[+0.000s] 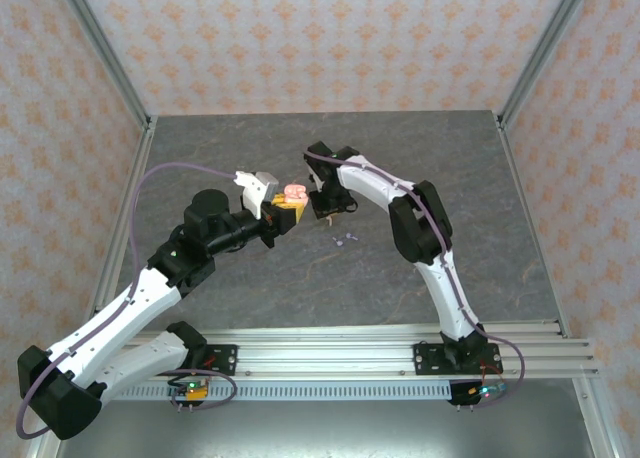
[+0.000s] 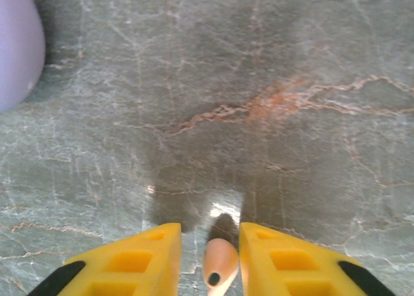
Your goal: Insert wireless bluetooth earbuds into charging case
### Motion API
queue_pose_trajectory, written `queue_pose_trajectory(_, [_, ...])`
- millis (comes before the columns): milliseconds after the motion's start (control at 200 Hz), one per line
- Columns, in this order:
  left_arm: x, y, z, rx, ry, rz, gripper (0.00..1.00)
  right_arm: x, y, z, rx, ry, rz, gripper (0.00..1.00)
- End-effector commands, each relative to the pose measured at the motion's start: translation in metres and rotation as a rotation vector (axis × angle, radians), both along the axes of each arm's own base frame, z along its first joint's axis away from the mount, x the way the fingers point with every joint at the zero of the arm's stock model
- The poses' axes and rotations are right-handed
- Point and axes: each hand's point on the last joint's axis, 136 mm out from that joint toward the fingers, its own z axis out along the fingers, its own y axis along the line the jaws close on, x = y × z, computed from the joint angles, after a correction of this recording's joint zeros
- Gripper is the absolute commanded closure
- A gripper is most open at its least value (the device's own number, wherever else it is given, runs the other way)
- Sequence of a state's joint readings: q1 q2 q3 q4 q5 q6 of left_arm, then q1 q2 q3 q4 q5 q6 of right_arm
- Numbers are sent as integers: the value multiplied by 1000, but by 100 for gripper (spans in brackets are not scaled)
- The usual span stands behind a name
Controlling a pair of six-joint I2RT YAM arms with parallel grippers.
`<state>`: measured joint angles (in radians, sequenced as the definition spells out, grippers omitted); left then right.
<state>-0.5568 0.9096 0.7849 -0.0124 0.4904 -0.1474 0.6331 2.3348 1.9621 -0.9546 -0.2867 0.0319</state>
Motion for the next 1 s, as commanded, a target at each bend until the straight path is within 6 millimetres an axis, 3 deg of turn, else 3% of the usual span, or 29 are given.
queue_pose_trajectory(0, [-3,1,18,-7,-51,-5,85,-4,6,5,0,10,17,67])
queue_pose_trajectory(260, [-4,1,18,-6,-50,-7,85,-10,20,7,28,10,45,66])
queue_pose_trajectory(681, [-4,2,18,-6,-45,-4,85,-3,11,29,-1,-69,22,60])
queue_pose_trajectory(991, [-4,2,18,-4,-48,-3,85,-11,9,17,-28,-37,39,63])
